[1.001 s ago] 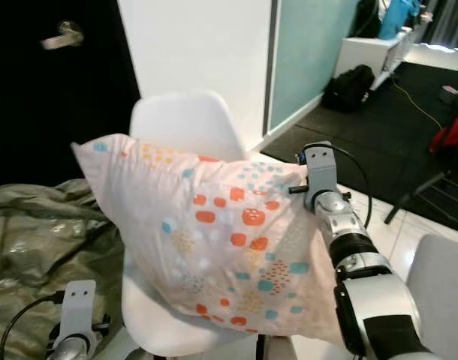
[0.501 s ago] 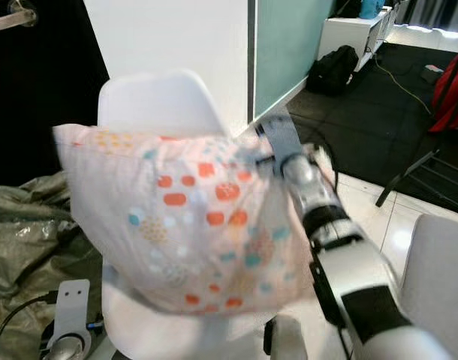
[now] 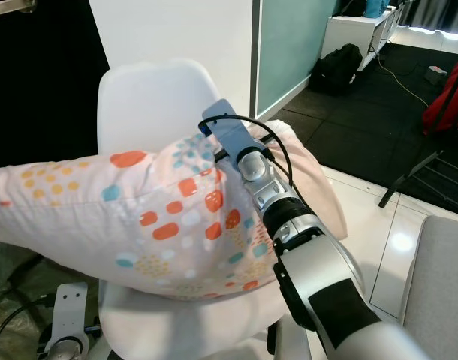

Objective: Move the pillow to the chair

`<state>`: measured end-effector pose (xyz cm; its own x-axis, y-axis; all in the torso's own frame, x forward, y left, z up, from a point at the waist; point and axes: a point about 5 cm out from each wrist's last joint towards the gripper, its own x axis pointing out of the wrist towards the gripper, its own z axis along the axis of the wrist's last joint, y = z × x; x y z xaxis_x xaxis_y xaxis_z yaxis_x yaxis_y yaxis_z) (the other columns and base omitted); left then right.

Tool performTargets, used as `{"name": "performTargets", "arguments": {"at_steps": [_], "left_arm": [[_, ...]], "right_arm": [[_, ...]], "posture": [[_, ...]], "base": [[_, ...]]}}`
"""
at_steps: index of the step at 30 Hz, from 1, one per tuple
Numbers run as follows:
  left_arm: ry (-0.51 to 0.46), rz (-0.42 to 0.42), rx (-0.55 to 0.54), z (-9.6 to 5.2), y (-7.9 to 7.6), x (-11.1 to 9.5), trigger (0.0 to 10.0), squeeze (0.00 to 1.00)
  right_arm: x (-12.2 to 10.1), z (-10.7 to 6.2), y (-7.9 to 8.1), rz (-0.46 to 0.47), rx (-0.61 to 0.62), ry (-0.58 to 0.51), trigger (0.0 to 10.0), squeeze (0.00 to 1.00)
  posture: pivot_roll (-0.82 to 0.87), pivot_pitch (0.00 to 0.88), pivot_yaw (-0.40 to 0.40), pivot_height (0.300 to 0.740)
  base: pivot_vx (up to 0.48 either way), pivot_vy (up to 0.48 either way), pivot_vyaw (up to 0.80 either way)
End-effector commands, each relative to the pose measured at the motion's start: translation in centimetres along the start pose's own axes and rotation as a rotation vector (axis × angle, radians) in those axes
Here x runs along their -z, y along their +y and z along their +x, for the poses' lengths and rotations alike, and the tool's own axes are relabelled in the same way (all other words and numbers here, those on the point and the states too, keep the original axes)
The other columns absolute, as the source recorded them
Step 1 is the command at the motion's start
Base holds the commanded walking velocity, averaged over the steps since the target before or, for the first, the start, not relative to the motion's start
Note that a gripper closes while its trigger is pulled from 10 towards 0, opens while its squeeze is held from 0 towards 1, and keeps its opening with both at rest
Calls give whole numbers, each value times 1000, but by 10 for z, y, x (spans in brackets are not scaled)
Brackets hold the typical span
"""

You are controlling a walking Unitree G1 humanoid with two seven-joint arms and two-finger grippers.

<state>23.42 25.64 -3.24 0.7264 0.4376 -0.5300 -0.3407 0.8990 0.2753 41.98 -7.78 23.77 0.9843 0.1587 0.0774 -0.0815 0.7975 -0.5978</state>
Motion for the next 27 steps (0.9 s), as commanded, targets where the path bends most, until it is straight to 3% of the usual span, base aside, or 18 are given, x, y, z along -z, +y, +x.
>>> {"name": "performTargets", "arguments": {"at_steps": [1,5,8,13,15,17,18,19,21,22,23,27], "left_arm": [[11,5,31,-2,-9,3,10000,0],[10,7,34,-2,-9,3,10000,0],[9,8,34,-2,-9,2,10000,0],[7,14,34,-2,-8,2,10000,0],[7,16,34,-2,-8,2,10000,0],[6,17,32,-2,-7,2,10000,0],[6,17,32,-2,-7,2,10000,0],[6,18,31,-2,-7,2,10000,0],[6,18,31,-2,-7,2,10000,0],[7,20,31,-2,-7,3,10000,0],[7,23,32,-2,-7,3,10000,0],[8,25,33,-2,-7,3,10000,0]], "right_arm": [[22,-5,8,-20,-20,88,10000,0],[40,-7,-18,16,133,148,10000,0],[43,-8,-27,41,163,153,10000,0],[40,-8,-21,-18,136,90,10000,0],[40,-9,-18,-9,122,83,10000,0],[40,-9,-11,81,79,84,10000,0],[40,-9,-11,81,79,84,10000,0],[37,-9,-3,158,24,79,10000,925],[37,-9,-3,158,24,79,10000,925],[31,-8,6,198,-33,57,10000,1000],[25,-8,14,223,-83,36,10000,1000],[14,-6,15,188,-57,0,10000,1000]], "posture": [[-48,77,-38,453],[-52,79,-37,453],[-50,81,-34,453],[-51,87,-26,453],[-46,90,-26,453],[-41,92,-24,453],[-41,92,-24,453],[-40,94,-22,453],[-40,94,-22,453],[-40,94,-21,453],[-40,94,-21,453],[-38,95,-20,453]], "base": [[0,0,0],[0,0,0],[0,0,0],[0,0,0],[0,0,0],[0,0,0],[0,0,0],[0,0,0],[0,0,0],[0,0,0],[0,0,0],[0,0,0]]}}
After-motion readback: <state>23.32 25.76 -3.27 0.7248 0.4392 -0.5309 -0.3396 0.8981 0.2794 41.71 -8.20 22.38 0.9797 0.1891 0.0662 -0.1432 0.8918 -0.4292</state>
